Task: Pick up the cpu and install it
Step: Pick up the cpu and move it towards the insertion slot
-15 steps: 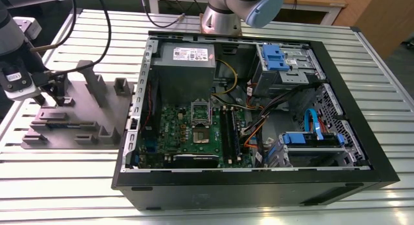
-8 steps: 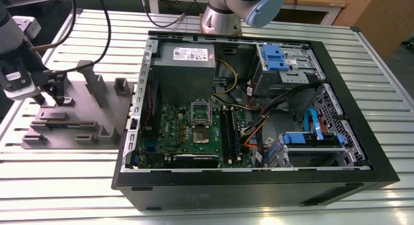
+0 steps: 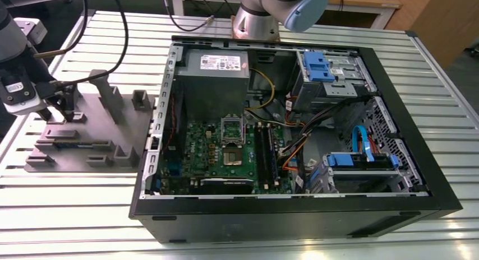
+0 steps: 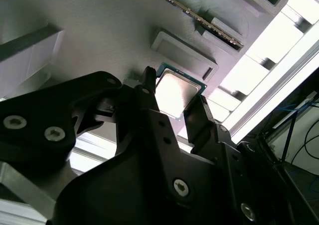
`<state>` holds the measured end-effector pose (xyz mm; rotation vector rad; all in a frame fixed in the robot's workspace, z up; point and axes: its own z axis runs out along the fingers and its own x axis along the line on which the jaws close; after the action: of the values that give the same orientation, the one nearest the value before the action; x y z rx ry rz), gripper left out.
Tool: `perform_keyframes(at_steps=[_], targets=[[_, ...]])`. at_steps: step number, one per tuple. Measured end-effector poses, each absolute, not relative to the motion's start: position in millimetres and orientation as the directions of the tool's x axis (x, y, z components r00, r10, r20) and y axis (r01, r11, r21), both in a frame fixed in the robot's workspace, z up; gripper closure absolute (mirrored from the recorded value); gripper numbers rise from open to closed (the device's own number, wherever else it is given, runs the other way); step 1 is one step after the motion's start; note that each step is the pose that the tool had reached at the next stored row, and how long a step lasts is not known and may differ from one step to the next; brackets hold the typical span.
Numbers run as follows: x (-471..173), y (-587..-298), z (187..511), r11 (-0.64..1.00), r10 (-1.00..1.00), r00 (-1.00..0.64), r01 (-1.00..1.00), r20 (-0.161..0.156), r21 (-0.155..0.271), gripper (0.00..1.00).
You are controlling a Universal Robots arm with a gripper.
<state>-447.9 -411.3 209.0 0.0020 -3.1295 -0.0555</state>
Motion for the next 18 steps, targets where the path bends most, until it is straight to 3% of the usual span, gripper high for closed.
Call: perform_keyframes(at_steps=[18], targets=[[-447.9,-411.3,215.4,0.999,-0.001,-1.0,-0.001,0.012,0.035,0.53]])
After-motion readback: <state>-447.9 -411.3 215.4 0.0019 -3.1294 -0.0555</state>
